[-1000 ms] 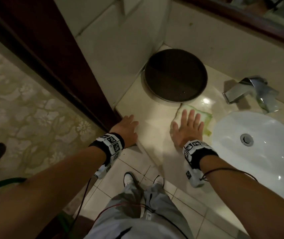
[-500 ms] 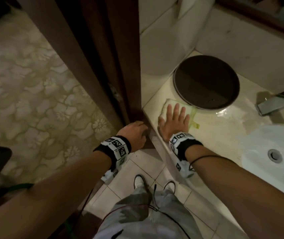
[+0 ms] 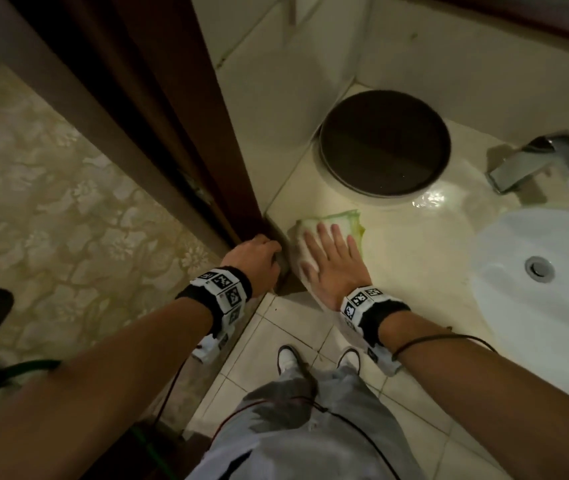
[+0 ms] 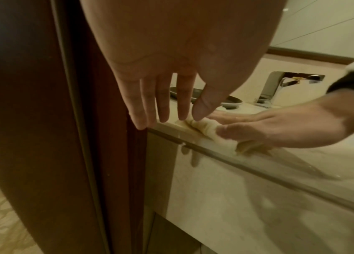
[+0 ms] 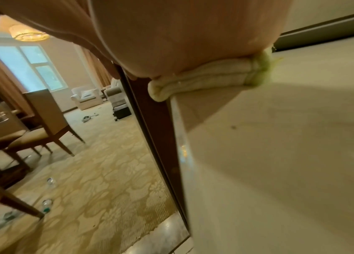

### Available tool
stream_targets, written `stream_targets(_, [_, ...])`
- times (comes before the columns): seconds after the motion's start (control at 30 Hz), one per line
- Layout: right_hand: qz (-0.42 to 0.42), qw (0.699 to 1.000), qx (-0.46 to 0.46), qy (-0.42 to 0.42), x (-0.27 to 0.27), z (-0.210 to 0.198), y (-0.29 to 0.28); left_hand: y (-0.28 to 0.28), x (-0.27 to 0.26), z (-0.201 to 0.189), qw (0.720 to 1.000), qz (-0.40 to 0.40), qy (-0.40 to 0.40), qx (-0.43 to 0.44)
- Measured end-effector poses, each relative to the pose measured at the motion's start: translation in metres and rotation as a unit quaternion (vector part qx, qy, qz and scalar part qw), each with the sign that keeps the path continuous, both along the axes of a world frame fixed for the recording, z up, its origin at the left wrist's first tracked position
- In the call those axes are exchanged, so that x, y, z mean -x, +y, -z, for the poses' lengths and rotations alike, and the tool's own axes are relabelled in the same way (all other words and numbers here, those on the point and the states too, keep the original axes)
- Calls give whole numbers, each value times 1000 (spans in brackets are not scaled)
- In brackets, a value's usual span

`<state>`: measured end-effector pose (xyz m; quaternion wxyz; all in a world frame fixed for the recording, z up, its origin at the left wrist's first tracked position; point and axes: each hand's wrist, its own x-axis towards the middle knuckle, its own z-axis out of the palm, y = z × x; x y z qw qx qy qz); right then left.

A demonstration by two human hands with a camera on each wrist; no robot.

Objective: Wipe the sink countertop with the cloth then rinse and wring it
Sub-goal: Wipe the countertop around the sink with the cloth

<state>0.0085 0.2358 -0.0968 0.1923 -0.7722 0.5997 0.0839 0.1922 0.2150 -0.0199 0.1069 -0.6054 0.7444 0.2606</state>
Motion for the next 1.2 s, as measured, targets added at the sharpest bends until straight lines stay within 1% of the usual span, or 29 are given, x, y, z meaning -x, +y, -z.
stream_targets(0.1, [34,999,-11,10,23,0,15,-7,17,2,999,20,9,-27])
stream_targets(0.2, [71,997,-18,19,64,-2,27,-12,39,5,998,49,19,-32])
stream_targets(0.3, [144,988,-37,29,117,-10,32,-15,59,10,993,94,29,-57])
stream_targets(0.37, [189,980,-51,34,142,-16,35,-18,69,15,990,124,22,-64])
stream_targets(0.43, [214,975,-53,25,145,-16,38,-19,78,20,987,141,12,-69])
stream_targets(0.57, [263,964,-44,19,118,-11,44,-18,90,31,985,161,-4,-67])
stream_targets(0.63, [254,966,-47,18,104,-12,53,-18,94,35,983,172,-18,-65])
stream_targets(0.73, [217,975,-45,16,88,-12,73,-22,100,39,981,179,-38,-56])
stream_targets(0.87, [185,981,-58,15,85,-9,86,-31,108,42,982,172,-51,-53])
stream_targets(1.07, [152,985,-82,12,109,-12,74,-41,118,43,977,182,-85,-73])
stream_targets(1.2, [201,976,-79,27,131,-16,35,-45,121,45,972,193,-98,-92])
